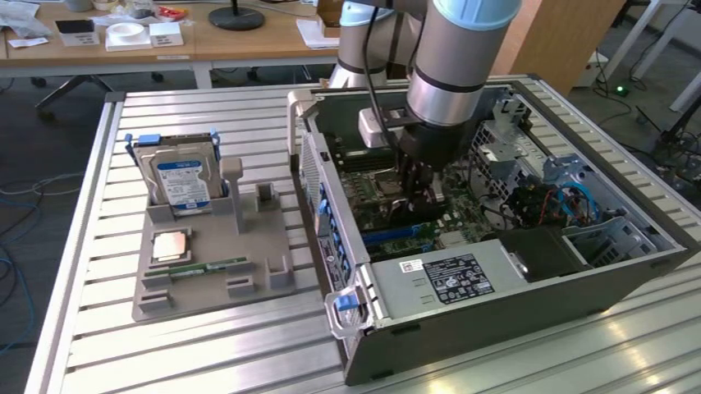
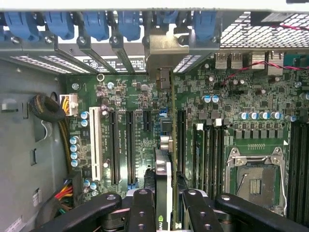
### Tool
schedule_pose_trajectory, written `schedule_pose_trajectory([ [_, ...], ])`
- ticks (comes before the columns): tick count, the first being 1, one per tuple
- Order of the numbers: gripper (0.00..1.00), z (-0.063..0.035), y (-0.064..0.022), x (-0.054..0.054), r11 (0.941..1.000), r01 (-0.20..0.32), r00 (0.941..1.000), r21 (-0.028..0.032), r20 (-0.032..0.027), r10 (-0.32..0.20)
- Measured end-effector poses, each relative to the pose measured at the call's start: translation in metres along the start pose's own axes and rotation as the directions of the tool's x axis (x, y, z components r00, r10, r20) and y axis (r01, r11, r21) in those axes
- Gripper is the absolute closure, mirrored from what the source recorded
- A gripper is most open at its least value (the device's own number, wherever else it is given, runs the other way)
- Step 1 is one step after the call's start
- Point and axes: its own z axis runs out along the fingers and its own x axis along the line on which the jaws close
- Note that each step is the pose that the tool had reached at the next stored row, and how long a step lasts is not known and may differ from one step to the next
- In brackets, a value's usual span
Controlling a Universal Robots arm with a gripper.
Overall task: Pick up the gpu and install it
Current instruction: 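Insert the gpu into the slot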
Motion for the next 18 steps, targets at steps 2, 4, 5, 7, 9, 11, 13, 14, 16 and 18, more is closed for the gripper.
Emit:
schedule_pose_trajectory([
  [2,0.73,0.0017,0.0006,0.000,1.0000,0.000,1.0000,0.0001,0.0002,0.000],
  [4,0.73,0.0037,0.0010,0.000,1.0000,0.000,1.0000,0.0001,0.0002,0.000],
  [5,0.73,0.0045,0.0012,0.000,1.0000,0.000,1.0000,0.0000,0.0001,0.000],
  [7,0.73,0.0059,0.0020,0.000,1.0000,0.000,1.0000,0.0001,0.0002,0.000],
  [9,0.73,0.0064,0.0025,0.000,1.0000,0.000,1.0000,-0.0001,-0.0002,0.000],
  [11,0.73,0.0074,0.0027,0.000,1.0000,0.000,1.0000,0.0002,0.0004,0.000],
  [13,0.73,0.0093,0.0030,0.000,1.0000,0.000,1.0000,0.0001,0.0003,0.000],
  [14,0.73,0.0097,0.0030,0.000,1.0000,0.000,1.0000,0.0000,0.0001,0.000],
  [16,0.73,0.0100,0.0031,0.000,1.0000,0.000,1.0000,-0.0001,-0.0002,0.000],
  [18,0.73,0.0111,0.0032,0.000,1.0000,0.000,1.0000,0.0001,0.0003,0.000],
])
